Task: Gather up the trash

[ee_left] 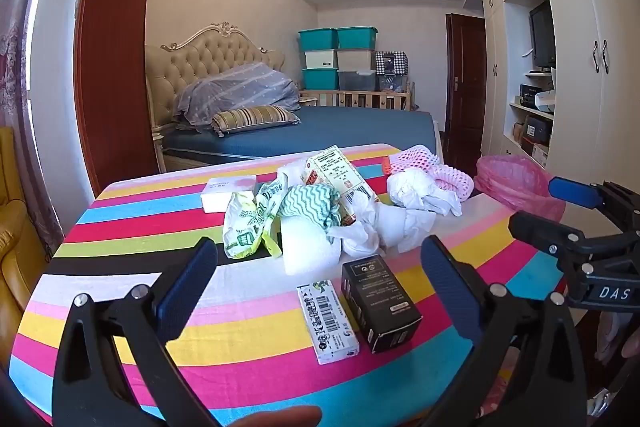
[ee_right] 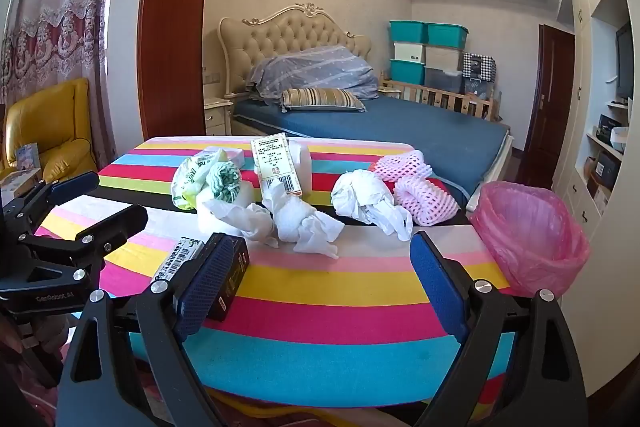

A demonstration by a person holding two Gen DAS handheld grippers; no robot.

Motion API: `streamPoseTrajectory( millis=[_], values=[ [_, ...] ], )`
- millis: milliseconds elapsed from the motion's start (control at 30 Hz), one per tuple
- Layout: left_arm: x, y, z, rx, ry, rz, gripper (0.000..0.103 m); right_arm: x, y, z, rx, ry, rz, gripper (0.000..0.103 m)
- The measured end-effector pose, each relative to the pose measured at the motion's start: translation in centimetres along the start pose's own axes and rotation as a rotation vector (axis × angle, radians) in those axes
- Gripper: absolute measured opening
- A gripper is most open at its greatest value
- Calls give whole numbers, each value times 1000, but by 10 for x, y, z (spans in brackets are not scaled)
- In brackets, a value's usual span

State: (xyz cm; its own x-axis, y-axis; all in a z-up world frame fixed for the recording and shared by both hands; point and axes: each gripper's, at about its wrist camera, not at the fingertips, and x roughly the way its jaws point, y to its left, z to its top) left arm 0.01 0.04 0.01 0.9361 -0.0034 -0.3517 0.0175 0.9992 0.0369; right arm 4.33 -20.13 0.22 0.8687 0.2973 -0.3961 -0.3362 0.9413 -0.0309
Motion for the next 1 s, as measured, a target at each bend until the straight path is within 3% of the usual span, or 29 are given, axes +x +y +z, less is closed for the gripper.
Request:
streamPoseTrajectory(
  millis=[1000],
  values=[
    [1, -2, -1, 3, 27, -45, 99, -1, -2, -1, 12, -9, 1, 85]
  ],
)
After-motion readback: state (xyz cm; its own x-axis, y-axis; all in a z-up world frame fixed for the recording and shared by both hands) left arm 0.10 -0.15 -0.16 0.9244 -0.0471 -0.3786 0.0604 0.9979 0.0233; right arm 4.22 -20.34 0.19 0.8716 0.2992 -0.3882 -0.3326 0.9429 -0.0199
